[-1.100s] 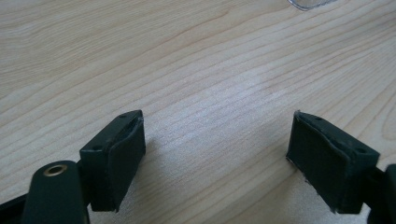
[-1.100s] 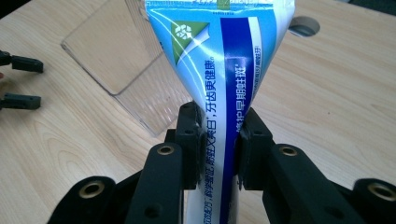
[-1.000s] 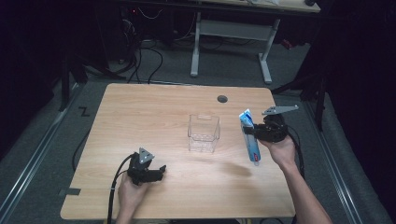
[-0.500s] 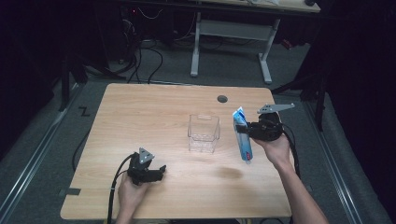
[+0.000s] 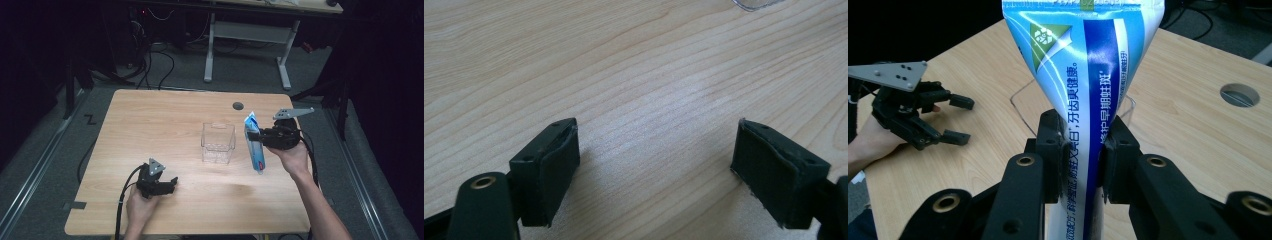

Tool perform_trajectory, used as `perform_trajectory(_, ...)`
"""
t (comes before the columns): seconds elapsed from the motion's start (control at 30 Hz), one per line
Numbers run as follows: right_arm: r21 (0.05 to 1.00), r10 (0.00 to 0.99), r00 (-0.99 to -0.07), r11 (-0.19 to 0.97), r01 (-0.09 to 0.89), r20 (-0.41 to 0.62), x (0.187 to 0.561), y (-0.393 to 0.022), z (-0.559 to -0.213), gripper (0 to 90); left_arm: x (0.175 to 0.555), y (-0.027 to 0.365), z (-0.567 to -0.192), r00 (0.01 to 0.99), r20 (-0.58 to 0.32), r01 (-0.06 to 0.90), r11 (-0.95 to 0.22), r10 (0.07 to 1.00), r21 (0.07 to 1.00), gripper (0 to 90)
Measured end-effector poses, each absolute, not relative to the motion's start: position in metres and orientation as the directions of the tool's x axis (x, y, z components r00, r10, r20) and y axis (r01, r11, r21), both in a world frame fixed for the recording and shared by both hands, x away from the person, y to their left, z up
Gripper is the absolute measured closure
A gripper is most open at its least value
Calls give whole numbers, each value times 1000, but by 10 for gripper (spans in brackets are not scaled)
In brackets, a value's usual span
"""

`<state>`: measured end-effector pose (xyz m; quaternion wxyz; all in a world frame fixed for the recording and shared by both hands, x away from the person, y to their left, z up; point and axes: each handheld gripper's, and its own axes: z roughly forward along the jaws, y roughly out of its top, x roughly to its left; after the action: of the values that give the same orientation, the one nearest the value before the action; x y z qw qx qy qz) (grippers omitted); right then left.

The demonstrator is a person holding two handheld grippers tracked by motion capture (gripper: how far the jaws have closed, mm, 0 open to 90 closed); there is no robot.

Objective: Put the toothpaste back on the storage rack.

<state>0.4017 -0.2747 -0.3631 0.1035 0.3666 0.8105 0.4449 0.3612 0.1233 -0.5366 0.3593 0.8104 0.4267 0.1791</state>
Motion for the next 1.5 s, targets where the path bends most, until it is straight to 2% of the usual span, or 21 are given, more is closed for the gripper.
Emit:
perform_trajectory(0.33,807,654,-737,337,484,170,406,-263,-352,738,361,123,-537,572,-16,563,-378,820,735,194)
perform_trajectory(1.5,860,659,-736,275,430,157,434,-229,-323,733,361,123,-536,572,-15,563,-380,820,734,192)
